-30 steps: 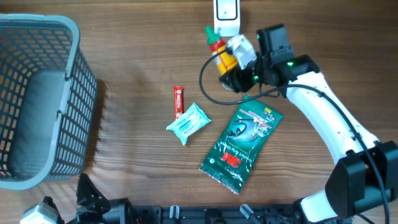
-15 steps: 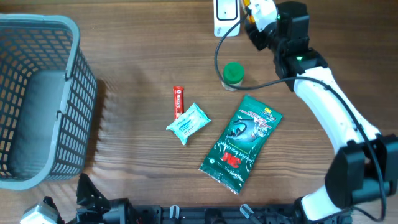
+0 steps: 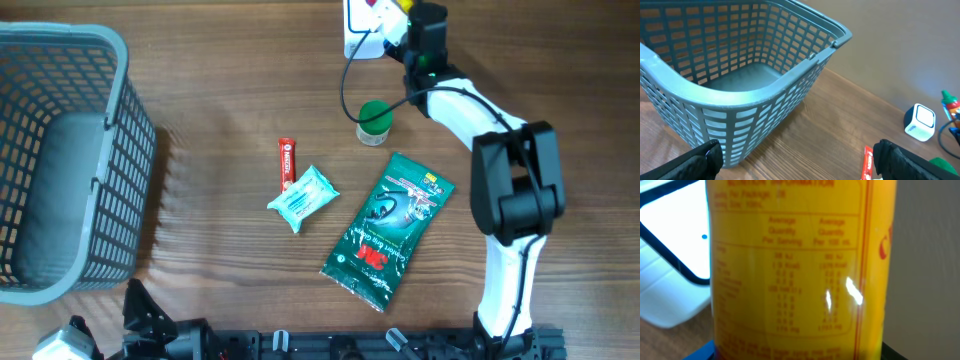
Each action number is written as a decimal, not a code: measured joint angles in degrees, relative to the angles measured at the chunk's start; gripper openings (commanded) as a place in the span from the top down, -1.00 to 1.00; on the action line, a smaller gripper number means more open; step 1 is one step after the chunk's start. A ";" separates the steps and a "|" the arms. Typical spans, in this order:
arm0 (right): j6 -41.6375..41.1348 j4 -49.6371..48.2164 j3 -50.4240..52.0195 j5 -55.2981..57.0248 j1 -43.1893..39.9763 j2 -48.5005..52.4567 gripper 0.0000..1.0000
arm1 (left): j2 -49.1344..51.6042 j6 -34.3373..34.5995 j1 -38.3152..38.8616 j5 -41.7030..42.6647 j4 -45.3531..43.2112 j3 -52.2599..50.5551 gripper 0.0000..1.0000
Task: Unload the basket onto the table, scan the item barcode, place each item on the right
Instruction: 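Carry the sriracha bottle up to the white scanner with the right gripper, then move the sriracha bottle off the table to the right, then lower the right gripper onto the green-lidded jar, then grasp the green-lidded jar with the right gripper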
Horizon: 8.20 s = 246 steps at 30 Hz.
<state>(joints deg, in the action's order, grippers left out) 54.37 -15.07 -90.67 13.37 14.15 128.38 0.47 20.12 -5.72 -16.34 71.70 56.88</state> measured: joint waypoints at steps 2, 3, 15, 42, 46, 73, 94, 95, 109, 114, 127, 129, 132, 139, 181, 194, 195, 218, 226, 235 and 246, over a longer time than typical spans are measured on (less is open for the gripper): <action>2.21 -1.40 -1.86 0.63 0.50 1.88 0.24 | 0.00 0.00 0.00 0.00 0.00 0.00 -1.00; 3.06 -2.67 -2.21 0.92 0.74 2.60 0.24 | 0.00 0.00 0.00 0.00 -0.04 0.00 -1.00; 8.98 -7.26 -2.60 3.82 0.96 7.10 0.19 | 0.00 0.00 0.00 -0.02 -0.02 0.00 -1.00; -27.56 35.04 -1.36 8.02 -45.72 -6.71 0.18 | 0.00 0.00 0.00 -0.02 -0.04 0.00 -1.00; -33.44 35.69 0.87 3.50 -51.41 -4.90 -0.09 | 0.00 0.00 0.00 0.00 -0.02 0.00 -1.00; -86.47 60.48 -1.73 -37.44 -42.21 -38.84 -1.00 | 0.00 0.00 0.00 -0.02 -0.02 0.00 -1.00; -63.45 52.26 2.03 -15.10 8.55 -15.28 -1.00 | 0.00 0.00 0.00 -0.02 -0.04 0.00 -1.00; -62.73 51.28 2.19 -13.84 8.94 -14.91 -1.00 | 0.00 0.00 0.00 -0.02 -0.02 0.00 -1.00; -56.50 50.29 2.25 -10.73 9.07 -8.11 -0.41 | 0.00 0.00 0.00 -0.02 -0.02 0.00 -1.00; -60.19 51.76 2.14 -10.67 9.07 -8.11 -0.20 | 0.00 0.00 0.00 -0.02 -0.02 0.00 -1.00; -80.63 66.20 0.94 -15.98 9.05 -8.98 -0.67 | 0.00 0.00 0.00 -0.02 -0.02 0.00 -1.00; -82.66 66.53 0.96 -17.35 9.05 -9.01 -0.99 | 0.00 0.00 0.00 -0.02 -0.02 0.00 -1.00; -84.41 69.90 0.96 -19.15 9.07 -8.98 -0.99 | 0.00 0.00 0.00 0.00 -0.02 0.00 -1.00; -85.20 81.96 -10.62 -20.26 9.07 -8.70 -0.99 | 0.00 0.00 0.00 0.00 -0.04 0.00 -1.00; -112.72 71.10 -1.53 -13.22 15.63 -8.68 -0.91 | 0.00 0.00 0.00 -0.02 -0.02 0.00 -1.00; -112.89 70.64 -1.53 -13.03 15.39 -4.13 -0.75 | 0.00 0.00 0.00 -0.02 -0.04 0.00 -1.00; -112.93 70.55 -1.53 -13.16 15.15 -4.13 -0.67 | 0.00 0.00 0.00 0.00 -0.02 0.00 -1.00; -110.20 73.09 -3.80 -14.84 12.35 -4.13 -0.99 | 0.00 0.00 0.00 -0.02 -0.02 0.00 -1.00; -110.05 71.69 -4.20 -15.04 10.67 -4.13 -0.85 | 0.00 0.00 0.00 0.00 -0.02 0.00 -1.00; -109.15 71.28 -5.07 -18.23 9.84 -2.05 -0.71 | 0.00 0.00 0.00 -0.02 -0.02 0.00 -1.00; -109.61 73.72 -5.11 -18.91 9.86 -2.03 -0.99 | 0.00 0.00 0.00 -0.02 -0.02 0.00 -1.00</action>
<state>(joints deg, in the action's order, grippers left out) -55.24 58.65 -95.79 -5.54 24.01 126.34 0.47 20.12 -5.72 -16.36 71.68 56.88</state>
